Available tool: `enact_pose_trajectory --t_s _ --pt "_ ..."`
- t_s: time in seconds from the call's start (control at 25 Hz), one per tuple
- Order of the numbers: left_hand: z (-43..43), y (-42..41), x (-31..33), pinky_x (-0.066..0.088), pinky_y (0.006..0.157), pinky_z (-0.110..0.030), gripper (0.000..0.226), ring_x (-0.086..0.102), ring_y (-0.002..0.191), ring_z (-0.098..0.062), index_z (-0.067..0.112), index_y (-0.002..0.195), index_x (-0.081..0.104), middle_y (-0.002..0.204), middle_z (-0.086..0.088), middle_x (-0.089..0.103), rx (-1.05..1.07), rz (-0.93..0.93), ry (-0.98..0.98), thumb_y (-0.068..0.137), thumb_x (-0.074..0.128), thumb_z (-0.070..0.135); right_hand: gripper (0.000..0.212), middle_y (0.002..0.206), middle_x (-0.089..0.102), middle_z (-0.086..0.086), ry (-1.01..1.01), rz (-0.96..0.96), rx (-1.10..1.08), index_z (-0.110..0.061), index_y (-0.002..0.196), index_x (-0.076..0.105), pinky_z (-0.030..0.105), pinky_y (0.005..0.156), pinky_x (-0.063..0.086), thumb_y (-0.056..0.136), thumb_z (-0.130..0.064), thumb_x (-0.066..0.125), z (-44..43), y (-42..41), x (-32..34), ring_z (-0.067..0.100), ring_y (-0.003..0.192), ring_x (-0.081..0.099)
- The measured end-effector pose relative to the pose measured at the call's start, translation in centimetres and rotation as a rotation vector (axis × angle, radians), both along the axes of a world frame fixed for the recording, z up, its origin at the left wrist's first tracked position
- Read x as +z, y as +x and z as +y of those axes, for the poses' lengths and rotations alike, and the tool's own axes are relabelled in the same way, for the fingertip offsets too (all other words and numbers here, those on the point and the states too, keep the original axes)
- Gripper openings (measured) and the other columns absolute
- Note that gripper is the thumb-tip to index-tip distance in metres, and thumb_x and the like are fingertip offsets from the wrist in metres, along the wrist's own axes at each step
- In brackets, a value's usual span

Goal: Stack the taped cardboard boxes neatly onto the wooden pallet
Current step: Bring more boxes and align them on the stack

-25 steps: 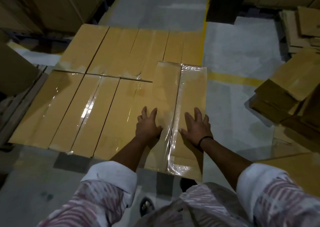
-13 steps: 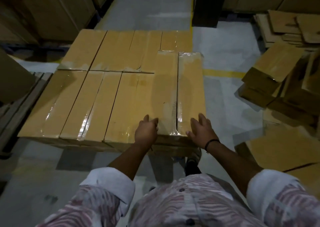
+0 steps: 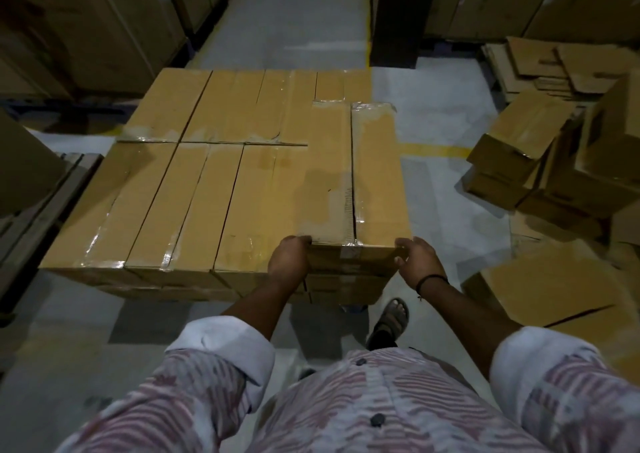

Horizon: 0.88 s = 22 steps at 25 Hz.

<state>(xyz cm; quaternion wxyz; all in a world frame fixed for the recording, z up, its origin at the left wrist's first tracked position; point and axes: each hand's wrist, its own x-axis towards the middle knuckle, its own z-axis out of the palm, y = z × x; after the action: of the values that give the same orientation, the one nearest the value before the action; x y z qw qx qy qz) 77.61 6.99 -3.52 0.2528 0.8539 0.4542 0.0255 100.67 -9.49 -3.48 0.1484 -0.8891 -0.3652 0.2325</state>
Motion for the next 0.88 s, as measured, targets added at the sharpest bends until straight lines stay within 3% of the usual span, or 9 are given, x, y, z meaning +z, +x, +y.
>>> enact_pose_trajectory --t_s 0.24,0.32,0.48,0.64,0.8,0.88 --pt "0.7 0.2 0.7 0.05 0.077 -0.02 0.041 0.071 0.094 -0.019 0.016 0.131 0.07 0.13 -0.007 0.07 0.111 -0.06 -0.1 0.092 0.066 0.004 0.03 0.122 0.065 0.017 0.031 -0.026 0.017 -0.011 0.122 0.066 0.041 0.098 0.051 0.093 -0.012 0.065 0.0 0.6 0.7 0.033 0.113 0.059" --pt "0.9 0.2 0.7 0.045 0.084 -0.017 0.039 0.069 0.106 -0.018 0.014 0.13 0.07 0.129 -0.007 0.07 0.101 -0.075 -0.11 0.092 0.069 0.007 0.026 0.119 0.066 0.017 0.026 -0.019 0.004 -0.01 0.119 0.067 0.04 0.095 0.052 0.093 -0.014 0.066 0.3 0.7 1.1 0.033 0.109 0.061" --pt "0.9 0.2 0.3 0.048 0.098 -0.025 0.044 0.067 0.116 -0.021 0.009 0.131 0.069 0.128 -0.01 0.071 0.093 -0.071 -0.133 0.088 0.075 0.012 0.03 0.123 0.066 0.014 0.009 -0.018 0.028 -0.014 0.123 0.067 0.04 0.097 0.052 0.093 -0.02 0.067 0.4 0.6 1.2 0.031 0.112 0.061" --pt "0.6 0.2 0.4 0.046 0.091 -0.019 0.044 0.07 0.105 -0.02 0.008 0.13 0.07 0.124 -0.01 0.073 0.143 -0.09 -0.138 0.089 0.076 0.02 0.032 0.124 0.066 0.011 0.052 -0.006 0.003 -0.018 0.124 0.069 0.039 0.099 0.051 0.093 -0.022 0.068 0.0 0.1 0.7 0.03 0.113 0.061" --pt "0.0 -0.2 0.3 0.049 0.101 -0.028 0.043 0.068 0.114 -0.024 0.004 0.128 0.07 0.125 -0.013 0.072 0.142 -0.116 -0.138 0.088 0.077 0.019 0.033 0.123 0.067 0.008 0.052 0.009 -0.014 -0.022 0.125 0.069 0.036 0.098 0.051 0.092 -0.024 0.069 -0.3 -0.1 0.5 0.027 0.11 0.062" --pt "0.0 -0.1 0.4 0.052 0.1 -0.031 0.039 0.069 0.111 -0.027 0.003 0.125 0.071 0.121 -0.015 0.073 0.125 -0.109 -0.12 0.089 0.075 0.017 0.034 0.123 0.068 0.007 0.059 0.025 -0.032 -0.022 0.125 0.069 0.036 0.098 0.052 0.091 -0.025 0.07 -0.2 -0.3 0.7 0.027 0.11 0.063"
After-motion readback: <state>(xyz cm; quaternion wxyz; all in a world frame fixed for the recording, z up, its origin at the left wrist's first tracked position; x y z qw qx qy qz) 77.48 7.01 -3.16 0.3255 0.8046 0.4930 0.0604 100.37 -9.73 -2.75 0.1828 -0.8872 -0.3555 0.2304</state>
